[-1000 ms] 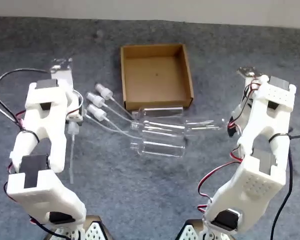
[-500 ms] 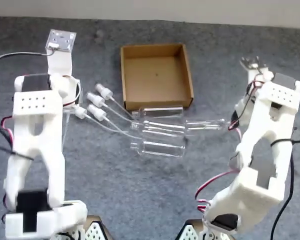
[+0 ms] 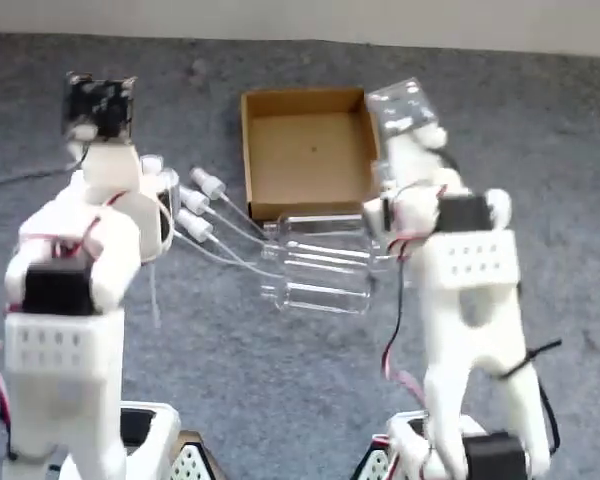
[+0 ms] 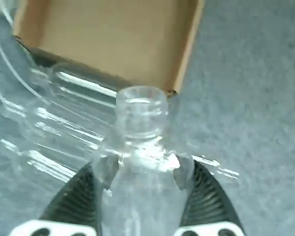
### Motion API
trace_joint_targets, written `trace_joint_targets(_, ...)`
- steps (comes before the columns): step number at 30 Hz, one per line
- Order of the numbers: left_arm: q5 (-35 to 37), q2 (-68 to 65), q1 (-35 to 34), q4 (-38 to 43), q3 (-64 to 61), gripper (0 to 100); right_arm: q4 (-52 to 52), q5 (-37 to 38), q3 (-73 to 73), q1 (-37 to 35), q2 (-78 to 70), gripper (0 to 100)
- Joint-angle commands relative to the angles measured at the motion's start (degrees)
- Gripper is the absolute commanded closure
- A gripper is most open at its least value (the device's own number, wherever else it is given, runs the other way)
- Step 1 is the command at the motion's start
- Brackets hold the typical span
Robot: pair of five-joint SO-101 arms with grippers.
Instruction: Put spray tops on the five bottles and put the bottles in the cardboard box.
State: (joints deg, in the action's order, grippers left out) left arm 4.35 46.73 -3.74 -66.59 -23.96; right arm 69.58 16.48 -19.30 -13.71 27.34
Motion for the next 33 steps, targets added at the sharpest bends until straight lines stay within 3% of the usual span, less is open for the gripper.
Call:
trace_joint_targets(1, 5.6, 11.6, 1.6, 5.1, -4.4, 99, -10.0, -4.3, -9.2, -8.4, 10.4, 99.3)
trace_joint_targets(5, 10.8, 20.2, 1.3, 10.5, -11.6, 99, -17.3, -4.4, -20.5, -16.9, 18.2, 99.4)
trace_joint_targets(10, 16.2, 30.8, 1.3, 15.1, -17.3, 99, -18.1, -4.2, -28.4, -23.3, 24.9, 99.4)
trace_joint_targets(16, 22.3, 40.7, 1.5, 15.2, -18.1, 99, -19.3, 3.5, -33.7, -29.8, 28.6, 99.4)
trace_joint_targets(25, 22.5, 42.0, 1.5, 21.9, -27.4, 99, -34.6, 5.3, -46.5, -30.7, 29.1, 99.4)
trace_joint_targets(29, 22.6, 42.1, 1.5, 22.3, -27.4, 99, -35.8, 4.9, -49.9, -30.9, 29.1, 99.4)
trace_joint_targets(33, 22.6, 42.1, 1.3, 22.4, -27.3, 99, -45.6, 2.5, -50.4, -32.8, 29.1, 99.4)
